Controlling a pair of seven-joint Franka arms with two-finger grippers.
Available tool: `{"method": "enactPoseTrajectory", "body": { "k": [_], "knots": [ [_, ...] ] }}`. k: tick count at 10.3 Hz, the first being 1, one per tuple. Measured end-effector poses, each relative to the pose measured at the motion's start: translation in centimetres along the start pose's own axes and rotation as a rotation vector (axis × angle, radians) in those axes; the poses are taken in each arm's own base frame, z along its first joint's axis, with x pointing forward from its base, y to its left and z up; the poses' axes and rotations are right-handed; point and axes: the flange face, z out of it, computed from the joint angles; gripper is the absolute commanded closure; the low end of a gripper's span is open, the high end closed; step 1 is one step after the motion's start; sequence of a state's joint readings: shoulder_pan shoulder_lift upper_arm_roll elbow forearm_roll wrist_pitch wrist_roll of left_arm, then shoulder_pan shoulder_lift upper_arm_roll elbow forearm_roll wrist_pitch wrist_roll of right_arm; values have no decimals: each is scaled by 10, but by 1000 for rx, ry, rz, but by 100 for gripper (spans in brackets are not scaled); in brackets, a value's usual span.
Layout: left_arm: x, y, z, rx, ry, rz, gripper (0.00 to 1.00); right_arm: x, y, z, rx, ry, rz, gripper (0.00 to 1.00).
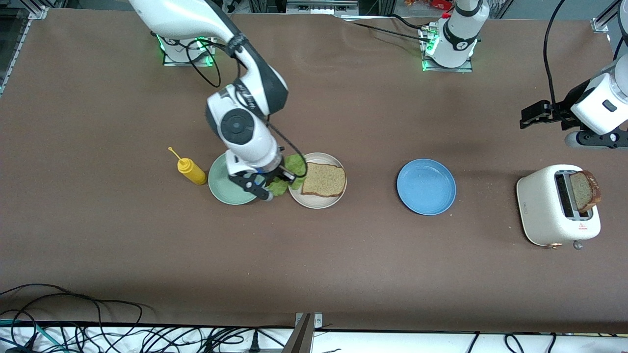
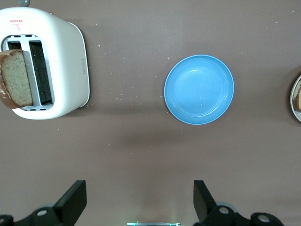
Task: Make sandwich on beige plate with both arms
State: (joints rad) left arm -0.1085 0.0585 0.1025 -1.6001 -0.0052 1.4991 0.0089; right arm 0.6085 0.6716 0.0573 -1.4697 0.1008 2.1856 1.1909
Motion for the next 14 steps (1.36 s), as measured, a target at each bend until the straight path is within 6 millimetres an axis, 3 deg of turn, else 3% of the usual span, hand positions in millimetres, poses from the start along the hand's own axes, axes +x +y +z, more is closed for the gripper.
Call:
{"method": "enactPoseTrajectory", "body": {
  "k": [2,3,4,5,11,14],
  "knots": [
    [0,0,0,0,0,-1,0,-34,-10,43,-9,-4,64,100],
    [0,0,0,0,0,-1,0,-39,-12,52,-7,-4,73,64],
    [0,-1,0,0,-1,-1,0,-43,-14,56,5,-1,74,11],
    [0,0,0,0,-1,-1,0,-46,-17,56,23,2,71,0],
    [2,0,3,0,-6,-1,0,-40,-27,33,54,20,60,0],
    [2,0,3,1,-6,0,0,-9,-7,-2,-83,63,-85,0]
  ]
}}
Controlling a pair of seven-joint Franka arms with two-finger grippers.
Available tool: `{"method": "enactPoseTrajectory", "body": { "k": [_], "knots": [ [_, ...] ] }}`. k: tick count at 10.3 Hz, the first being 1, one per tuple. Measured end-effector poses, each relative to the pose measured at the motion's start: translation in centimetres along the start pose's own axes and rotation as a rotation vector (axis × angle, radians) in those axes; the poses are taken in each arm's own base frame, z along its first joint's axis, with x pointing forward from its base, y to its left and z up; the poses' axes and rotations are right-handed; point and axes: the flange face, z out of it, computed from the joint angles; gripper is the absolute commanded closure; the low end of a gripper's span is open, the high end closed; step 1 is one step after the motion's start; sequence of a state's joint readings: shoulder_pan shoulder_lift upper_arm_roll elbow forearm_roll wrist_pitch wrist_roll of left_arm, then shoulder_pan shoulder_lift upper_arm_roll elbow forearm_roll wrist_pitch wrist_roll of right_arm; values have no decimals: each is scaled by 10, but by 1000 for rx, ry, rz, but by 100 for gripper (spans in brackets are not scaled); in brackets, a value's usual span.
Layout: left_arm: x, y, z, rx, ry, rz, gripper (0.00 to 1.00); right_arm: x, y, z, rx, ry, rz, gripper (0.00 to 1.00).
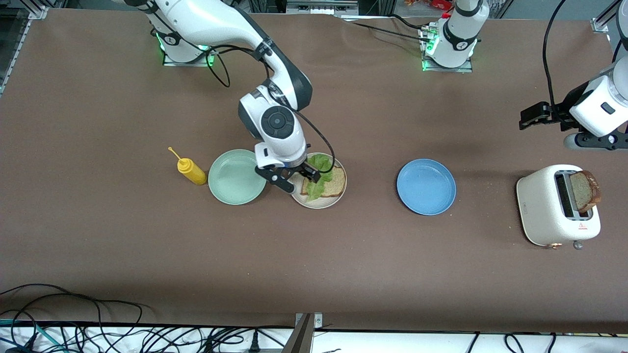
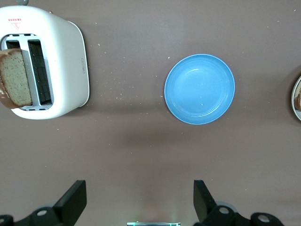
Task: Make sandwich on beige plate with both arms
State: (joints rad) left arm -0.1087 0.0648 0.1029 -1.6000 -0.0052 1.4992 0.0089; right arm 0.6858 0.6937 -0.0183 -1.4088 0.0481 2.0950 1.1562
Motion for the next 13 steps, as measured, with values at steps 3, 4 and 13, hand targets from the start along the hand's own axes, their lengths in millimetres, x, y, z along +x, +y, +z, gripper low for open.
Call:
{"method": "enactPoseTrajectory", "body": {
  "k": [3,4,13],
  "knots": [
    [0,0,0,0,0,0,0,54,45,-51,-107,13,-165,0],
    [0,0,0,0,0,0,0,77,66,-71,-140,9,-233,0],
    [3,1,4,1,-8,1,0,232,316,-145,-94,-179,-751,0]
  ]
}}
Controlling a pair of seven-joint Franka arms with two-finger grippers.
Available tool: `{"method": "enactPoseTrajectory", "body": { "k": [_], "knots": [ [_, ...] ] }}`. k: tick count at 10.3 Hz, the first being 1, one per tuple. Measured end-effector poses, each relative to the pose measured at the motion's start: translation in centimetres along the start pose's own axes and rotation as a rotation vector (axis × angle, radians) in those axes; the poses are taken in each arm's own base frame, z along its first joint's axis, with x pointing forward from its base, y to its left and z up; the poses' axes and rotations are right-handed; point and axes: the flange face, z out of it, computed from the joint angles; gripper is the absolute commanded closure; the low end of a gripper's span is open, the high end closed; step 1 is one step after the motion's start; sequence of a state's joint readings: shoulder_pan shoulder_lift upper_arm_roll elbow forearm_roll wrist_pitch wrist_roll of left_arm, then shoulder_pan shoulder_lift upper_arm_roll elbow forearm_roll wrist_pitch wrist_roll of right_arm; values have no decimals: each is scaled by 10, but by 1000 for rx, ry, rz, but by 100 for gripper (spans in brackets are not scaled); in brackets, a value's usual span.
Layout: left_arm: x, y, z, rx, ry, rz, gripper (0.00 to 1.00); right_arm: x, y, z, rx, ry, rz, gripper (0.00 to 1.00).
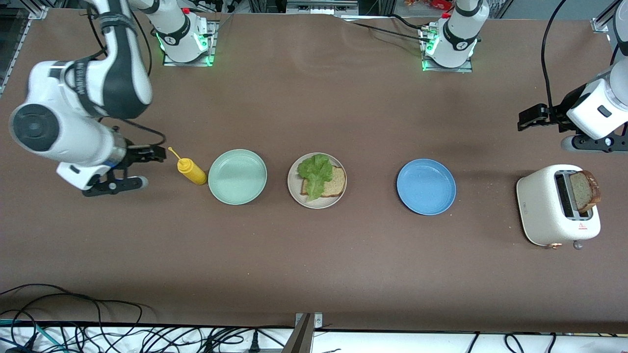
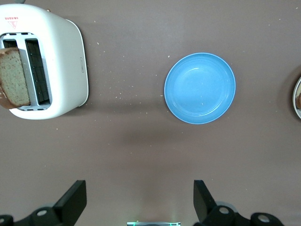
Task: Make sandwich on beige plate with both arms
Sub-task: 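Move the right gripper toward the yellow mustard bottle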
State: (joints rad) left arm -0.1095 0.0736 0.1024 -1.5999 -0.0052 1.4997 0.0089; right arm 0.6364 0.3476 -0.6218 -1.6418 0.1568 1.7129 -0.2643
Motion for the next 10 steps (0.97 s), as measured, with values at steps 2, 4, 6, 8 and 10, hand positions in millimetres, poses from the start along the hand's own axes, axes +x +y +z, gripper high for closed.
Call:
{"method": "enactPoseTrajectory", "body": {
  "k": [2,4,6,8,10],
  "knots": [
    [0,0,0,0,0,0,0,-15,63,27,123,4,-93,0],
    [0,0,0,0,-1,0,0,-35,109,70,258,41,-193,0],
    [0,0,0,0,-1,1,0,-52,132,106,363,101,-301,0],
    [0,0,0,0,-1,0,0,-61,145,132,460,211,-450,0],
    [0,0,1,0,-1,0,0,-60,155,163,524,331,-587,0]
  ]
}}
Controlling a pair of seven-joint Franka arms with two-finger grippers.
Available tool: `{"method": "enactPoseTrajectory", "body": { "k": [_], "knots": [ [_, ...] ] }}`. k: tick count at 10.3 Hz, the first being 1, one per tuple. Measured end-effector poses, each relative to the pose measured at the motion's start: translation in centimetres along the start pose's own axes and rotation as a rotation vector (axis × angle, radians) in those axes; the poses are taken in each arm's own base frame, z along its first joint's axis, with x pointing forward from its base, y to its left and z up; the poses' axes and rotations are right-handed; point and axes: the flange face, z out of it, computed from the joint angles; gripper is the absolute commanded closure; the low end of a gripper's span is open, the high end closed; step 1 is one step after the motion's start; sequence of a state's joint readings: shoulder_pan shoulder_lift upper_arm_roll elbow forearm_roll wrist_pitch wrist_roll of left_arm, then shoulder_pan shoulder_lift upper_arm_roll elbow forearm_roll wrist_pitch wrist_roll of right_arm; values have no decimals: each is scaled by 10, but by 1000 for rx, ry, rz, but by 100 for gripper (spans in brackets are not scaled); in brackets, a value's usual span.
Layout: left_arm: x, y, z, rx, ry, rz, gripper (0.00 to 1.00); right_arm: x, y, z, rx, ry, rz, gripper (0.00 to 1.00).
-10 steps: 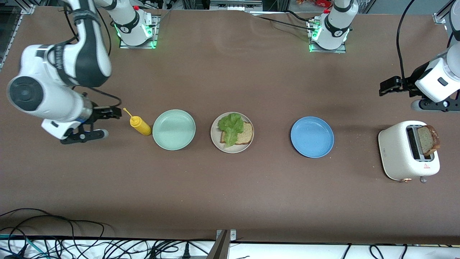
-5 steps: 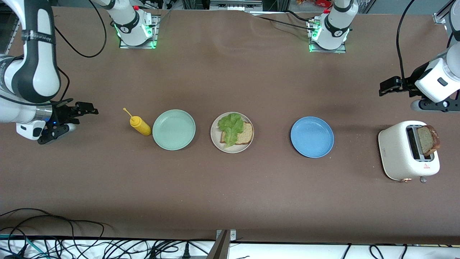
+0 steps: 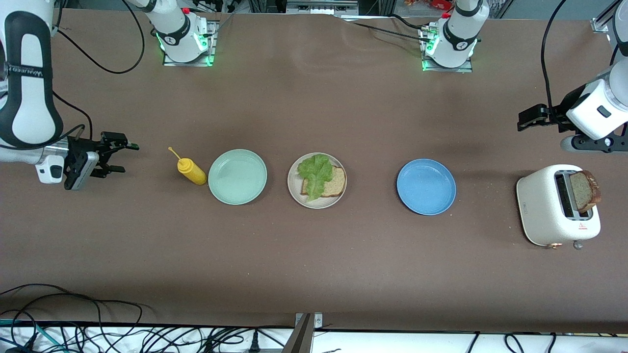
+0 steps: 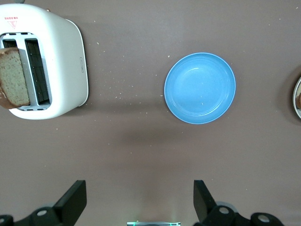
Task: Make sandwich on beige plate with both arms
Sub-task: 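Move the right gripper toward the yellow mustard bottle, then close the right gripper around the yellow mustard bottle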
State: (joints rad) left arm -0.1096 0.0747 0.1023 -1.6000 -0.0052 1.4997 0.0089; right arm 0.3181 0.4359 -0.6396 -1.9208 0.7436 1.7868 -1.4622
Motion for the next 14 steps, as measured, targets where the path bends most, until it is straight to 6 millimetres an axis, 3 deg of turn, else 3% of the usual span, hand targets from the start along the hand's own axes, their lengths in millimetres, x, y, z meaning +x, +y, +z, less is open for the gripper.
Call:
{"method": "enactPoseTrajectory", "body": {
  "k": [2,5,10,14],
  "knots": [
    [0,0,0,0,0,0,0,-16,19,29,61,99,-141,0],
    [0,0,0,0,0,1,0,-26,26,73,204,299,-306,0],
    [1,0,1,0,-2,0,0,-46,43,117,201,540,-613,0],
    [1,0,1,0,-2,0,0,-19,28,144,225,697,-795,0]
  ]
}}
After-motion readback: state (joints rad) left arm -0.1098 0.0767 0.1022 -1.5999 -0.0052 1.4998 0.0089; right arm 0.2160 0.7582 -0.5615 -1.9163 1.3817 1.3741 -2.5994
